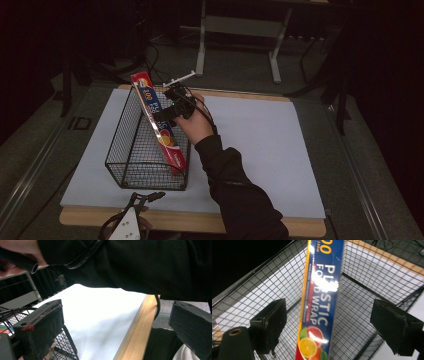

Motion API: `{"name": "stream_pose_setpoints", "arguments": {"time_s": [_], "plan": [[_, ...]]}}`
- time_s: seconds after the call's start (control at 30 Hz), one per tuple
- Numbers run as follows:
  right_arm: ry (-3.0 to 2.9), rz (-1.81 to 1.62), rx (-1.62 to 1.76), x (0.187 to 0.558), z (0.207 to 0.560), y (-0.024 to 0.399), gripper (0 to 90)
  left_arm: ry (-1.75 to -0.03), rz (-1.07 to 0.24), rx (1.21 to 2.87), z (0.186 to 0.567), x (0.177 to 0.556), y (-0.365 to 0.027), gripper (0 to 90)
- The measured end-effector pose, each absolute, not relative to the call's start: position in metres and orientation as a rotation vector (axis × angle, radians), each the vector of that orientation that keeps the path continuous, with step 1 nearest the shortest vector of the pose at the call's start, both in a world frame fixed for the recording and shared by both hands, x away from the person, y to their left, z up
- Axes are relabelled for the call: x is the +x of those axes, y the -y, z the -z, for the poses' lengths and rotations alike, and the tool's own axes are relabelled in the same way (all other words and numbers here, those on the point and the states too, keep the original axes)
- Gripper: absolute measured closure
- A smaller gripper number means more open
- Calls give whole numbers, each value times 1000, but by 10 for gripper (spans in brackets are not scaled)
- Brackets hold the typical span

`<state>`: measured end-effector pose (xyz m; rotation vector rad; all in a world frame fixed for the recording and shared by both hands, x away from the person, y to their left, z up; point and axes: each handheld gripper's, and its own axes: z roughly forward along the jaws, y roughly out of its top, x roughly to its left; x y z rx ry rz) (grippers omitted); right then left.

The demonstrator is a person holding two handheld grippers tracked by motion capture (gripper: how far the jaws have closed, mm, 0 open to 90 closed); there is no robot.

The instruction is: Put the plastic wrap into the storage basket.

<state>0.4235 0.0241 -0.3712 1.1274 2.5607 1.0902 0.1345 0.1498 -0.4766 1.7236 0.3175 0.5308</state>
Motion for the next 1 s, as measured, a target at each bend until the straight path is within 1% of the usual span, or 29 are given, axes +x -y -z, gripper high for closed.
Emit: {"name": "stream_pose_setpoints", "arguments": {"time_s": [0.37, 0.67, 1.0], "plan": [[-2525, -1066, 1148, 417, 378, 22, 139, -322, -532, 1734, 478, 135, -148, 2], [-2495, -1030, 1205, 418, 401, 69, 140, -323, -532, 1742, 478, 136, -146, 2], [-2467, -999, 1227, 404, 428, 111, 144, -322, -532, 1745, 479, 136, -146, 2]]}}
